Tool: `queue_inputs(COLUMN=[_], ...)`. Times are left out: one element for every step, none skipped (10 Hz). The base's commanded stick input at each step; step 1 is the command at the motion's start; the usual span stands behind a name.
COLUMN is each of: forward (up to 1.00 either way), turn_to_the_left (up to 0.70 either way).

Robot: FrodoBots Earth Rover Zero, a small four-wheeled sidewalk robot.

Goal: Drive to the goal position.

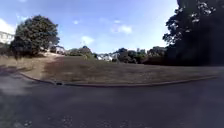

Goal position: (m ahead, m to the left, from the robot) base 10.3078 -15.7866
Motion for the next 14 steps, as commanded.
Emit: queue_inputs(forward=[0.45, 0.45, 0.45, 0.45, 0.43, 0.25, 0.06, 0.00, 0.00, 0.00, 0.00, 0.00, 0.00, 0.00], turn_to_the_left=[0.00, 0.00, 0.00, 0.00, 0.00, 0.00, 0.00, -0.45, -0.45, -0.45, -0.45, -0.45, -0.45, -0.45])
